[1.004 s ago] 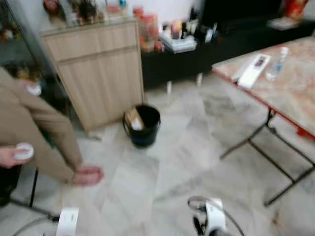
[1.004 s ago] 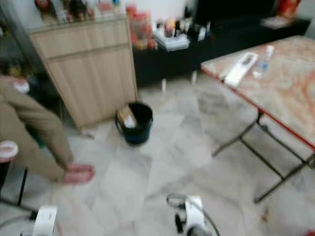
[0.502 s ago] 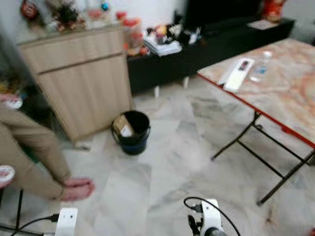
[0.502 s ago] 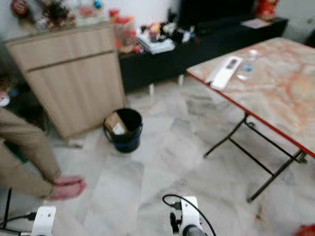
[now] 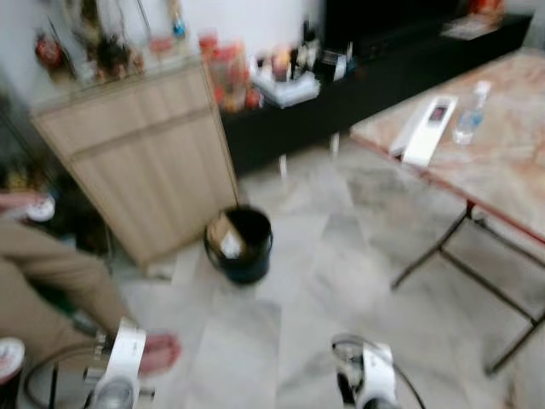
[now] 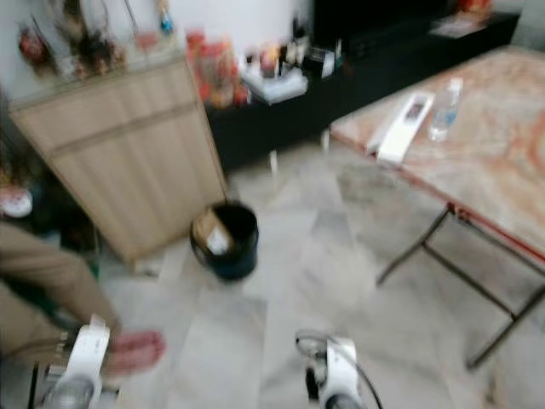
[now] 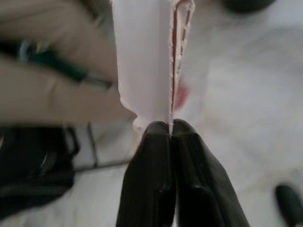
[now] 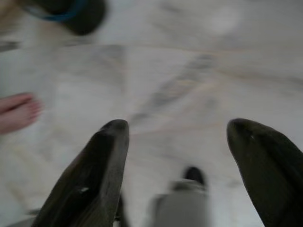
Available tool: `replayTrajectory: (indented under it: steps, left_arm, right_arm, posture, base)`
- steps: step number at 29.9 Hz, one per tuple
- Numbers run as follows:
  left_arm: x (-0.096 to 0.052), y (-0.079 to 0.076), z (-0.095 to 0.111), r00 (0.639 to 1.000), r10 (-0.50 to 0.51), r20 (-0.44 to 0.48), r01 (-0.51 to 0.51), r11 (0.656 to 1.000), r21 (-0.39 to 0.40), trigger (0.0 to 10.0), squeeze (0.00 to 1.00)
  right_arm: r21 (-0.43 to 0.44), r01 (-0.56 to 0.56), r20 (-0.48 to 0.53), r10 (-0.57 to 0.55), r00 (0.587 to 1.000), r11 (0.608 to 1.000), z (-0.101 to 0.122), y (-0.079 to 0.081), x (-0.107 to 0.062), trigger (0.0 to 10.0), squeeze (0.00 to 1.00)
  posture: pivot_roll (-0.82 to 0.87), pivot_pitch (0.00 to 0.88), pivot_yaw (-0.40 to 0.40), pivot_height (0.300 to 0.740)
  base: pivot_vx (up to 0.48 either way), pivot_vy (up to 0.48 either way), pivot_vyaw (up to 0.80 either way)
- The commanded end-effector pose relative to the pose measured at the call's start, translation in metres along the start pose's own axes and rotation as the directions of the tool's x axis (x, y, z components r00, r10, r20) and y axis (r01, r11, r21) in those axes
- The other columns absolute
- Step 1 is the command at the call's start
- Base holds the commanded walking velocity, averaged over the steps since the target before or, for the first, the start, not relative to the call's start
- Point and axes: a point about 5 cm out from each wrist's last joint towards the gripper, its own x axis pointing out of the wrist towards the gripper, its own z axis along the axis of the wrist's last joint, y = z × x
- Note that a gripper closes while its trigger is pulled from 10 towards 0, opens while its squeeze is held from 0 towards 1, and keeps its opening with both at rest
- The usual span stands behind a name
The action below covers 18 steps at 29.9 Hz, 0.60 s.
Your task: Picking trash to rubbish bin
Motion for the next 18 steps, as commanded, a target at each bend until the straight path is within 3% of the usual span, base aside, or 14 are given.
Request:
replayTrajectory:
  steps: [1, 4, 9, 14, 18]
  left_arm:
    - [-0.002, 0.007, -0.011, 0.999, 0.01, -0.037, -0.009, 1.0, 0.03, 10.0, 0.0]
    - [-0.002, 0.006, -0.012, 0.999, 0.011, -0.04, -0.01, 1.0, 0.028, 10.0, 0.0]
    - [-0.003, 0.006, -0.013, 0.999, 0.009, -0.045, -0.008, 1.0, 0.03, 10.0, 0.0]
    - [0.001, 0.007, -0.002, 1.0, 0.002, -0.028, -0.001, 1.0, 0.014, 10.0, 0.0]
    - [0.005, 0.003, 0.019, 1.0, 0.019, 0.02, -0.018, 0.997, -0.073, 10.0, 0.0]
  right_arm:
    - [0.023, 0.007, 0.009, -0.007, 1.0, 1.0, 0.003, 0.003, 0.001, 10.0, 0.0]
    - [0.027, 0.012, 0.008, -0.012, 1.0, 1.0, 0.002, 0.002, 0.001, 10.0, 0.0]
    - [0.024, 0.019, 0.025, -0.019, 0.999, 1.0, 0.007, 0.003, 0.002, 10.0, 0.0]
    - [0.018, -0.006, 0.049, 0.005, 0.999, 1.0, 0.017, 0.011, 0.004, 10.0, 0.0]
    - [-0.094, -0.075, 0.051, 0.08, 0.996, 0.993, 0.028, 0.022, 0.007, 10.0, 0.0]
  posture:
    - [-0.11, 0.0, 0.117, 0.74]
    - [-0.11, 0.0, 0.117, 0.74]
    - [-0.1, 0.0, 0.116, 0.74]
    - [-0.1, 0.0, 0.094, 0.74]
    - [-0.04, 0.0, -0.032, 0.74]
  base:
    - [0.379, 0.0, -0.8]
    - [0.38, 0.0, -0.8]
    - [0.379, 0.0, 0.0]
    - [0.379, 0.0, 0.0]
    - [0.379, 0.0, 0.0]
